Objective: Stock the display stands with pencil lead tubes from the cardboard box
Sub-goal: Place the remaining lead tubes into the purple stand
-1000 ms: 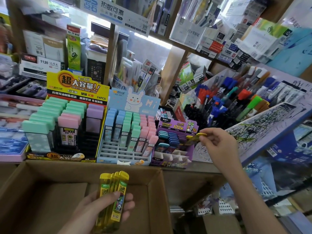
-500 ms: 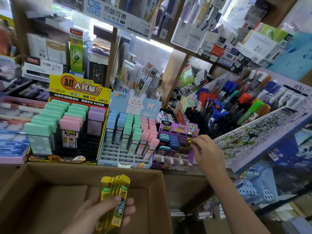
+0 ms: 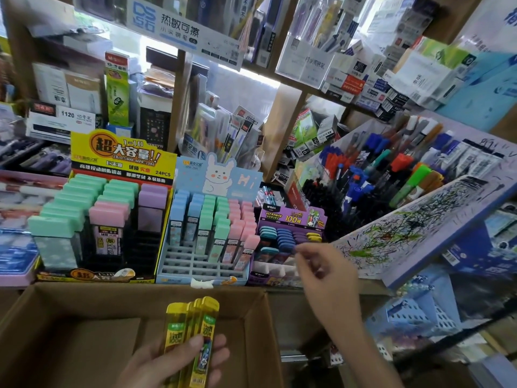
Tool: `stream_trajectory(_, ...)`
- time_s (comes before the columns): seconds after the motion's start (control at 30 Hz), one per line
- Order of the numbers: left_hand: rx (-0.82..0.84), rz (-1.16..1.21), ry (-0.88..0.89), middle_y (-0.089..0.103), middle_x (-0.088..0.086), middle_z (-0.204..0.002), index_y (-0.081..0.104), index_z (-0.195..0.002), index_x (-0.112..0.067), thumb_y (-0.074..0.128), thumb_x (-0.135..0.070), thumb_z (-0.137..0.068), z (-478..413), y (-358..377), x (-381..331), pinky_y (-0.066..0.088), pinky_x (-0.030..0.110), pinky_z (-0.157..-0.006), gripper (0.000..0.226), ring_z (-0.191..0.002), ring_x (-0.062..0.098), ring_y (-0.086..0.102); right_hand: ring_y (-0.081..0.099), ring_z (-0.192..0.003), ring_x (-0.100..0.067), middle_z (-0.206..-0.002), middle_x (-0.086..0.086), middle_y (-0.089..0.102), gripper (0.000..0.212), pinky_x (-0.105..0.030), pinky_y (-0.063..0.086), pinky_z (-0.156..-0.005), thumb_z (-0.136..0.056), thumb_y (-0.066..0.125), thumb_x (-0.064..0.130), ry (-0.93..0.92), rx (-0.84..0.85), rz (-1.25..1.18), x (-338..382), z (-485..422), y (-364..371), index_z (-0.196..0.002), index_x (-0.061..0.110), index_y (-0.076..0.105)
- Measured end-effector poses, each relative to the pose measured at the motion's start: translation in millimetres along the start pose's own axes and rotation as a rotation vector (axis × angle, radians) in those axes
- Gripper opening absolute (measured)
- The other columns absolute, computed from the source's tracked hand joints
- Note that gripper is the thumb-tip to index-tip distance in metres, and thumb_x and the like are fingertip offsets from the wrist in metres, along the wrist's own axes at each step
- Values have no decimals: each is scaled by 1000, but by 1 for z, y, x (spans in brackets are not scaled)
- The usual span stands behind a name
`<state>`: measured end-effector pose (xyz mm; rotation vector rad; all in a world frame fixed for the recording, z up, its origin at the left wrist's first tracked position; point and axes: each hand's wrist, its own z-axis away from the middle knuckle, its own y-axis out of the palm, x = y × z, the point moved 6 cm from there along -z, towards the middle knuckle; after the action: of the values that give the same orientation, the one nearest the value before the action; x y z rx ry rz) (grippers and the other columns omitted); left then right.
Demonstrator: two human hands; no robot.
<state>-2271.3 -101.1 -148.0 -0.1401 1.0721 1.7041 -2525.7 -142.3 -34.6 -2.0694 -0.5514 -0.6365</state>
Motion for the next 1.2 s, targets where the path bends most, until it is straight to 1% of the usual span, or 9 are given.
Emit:
stream_trajectory(0.13,-20,-26,-28,74,31,-107,79,-89,9,76,-2,-67,2,2,-4,53,53,-81,25,-90,48,75,69,-71,-3,-83,11,74,12,-15,52,-59,-94,72,19,220,365,-212,17,44,47,-102,28,75)
stream_trajectory(0.27,-29,-124,-40,76,29,-103,82,-87,2,80,-12,-67,7,3,-8,54,47,-78,24,-85,45,76,64,-65,-17,-93,-18,74,17,-22,49,-47,-94,74,21,458,529,-519,26,71,80,-111,16,74)
stream_trajectory(0.4,-41,-163,-25,76,31,-98,83,-84,-1,80,-14,-64,9,3,-9,56,45,-71,24,-78,48,76,60,-62,-15,-87,-14,74,22,-23,45,-45,-88,81,19,514,534,-632,28,76,90,-107,11,73)
stream_trajectory(0.57,-16,-144,-33,75,33,-97,82,-83,2,77,-10,-67,7,2,-2,61,39,-48,21,-75,47,76,58,-54,-13,-80,-5,73,35,-22,42,-42,-79,87,21,583,549,-673,21,79,95,-104,5,69)
stream_trajectory(0.67,-23,-139,-7,75,33,-99,82,-87,1,75,-13,-70,6,1,-3,61,42,-60,23,-82,47,76,56,-52,-13,-76,-7,70,40,-22,42,-42,-73,87,21,622,546,-736,18,79,94,-101,2,65)
stream_trajectory(0.8,-99,-179,83,80,5,-76,84,-75,-14,79,-27,-70,8,-6,-12,44,33,-66,15,-82,31,70,55,-55,-15,-79,-11,68,27,-24,44,-46,-79,85,13,601,515,-811,17,69,78,-100,4,71)
stream_trajectory(0.87,-95,-67,49,80,16,-86,83,-82,-2,77,-13,-76,8,-6,-9,53,38,-69,14,-86,39,75,55,-57,-14,-77,-11,67,9,-24,46,-49,-87,80,9,517,475,-749,16,57,59,-94,13,77)
stream_trajectory(0.97,-62,85,-5,74,34,-105,70,-106,16,73,-3,-71,3,-6,-1,55,55,-82,40,-90,51,74,57,-58,-15,-77,-12,69,13,-23,49,-52,-90,73,8,378,355,-600,9,33,25,-91,20,78)
stream_trajectory(1.2,-49,115,10,73,35,-107,72,-106,15,75,-2,-68,-2,-9,0,54,55,-85,41,-91,51,74,66,-62,-13,-78,-4,72,18,-21,55,-55,-92,70,2,166,92,-273,-16,-13,-41,-98,18,74)
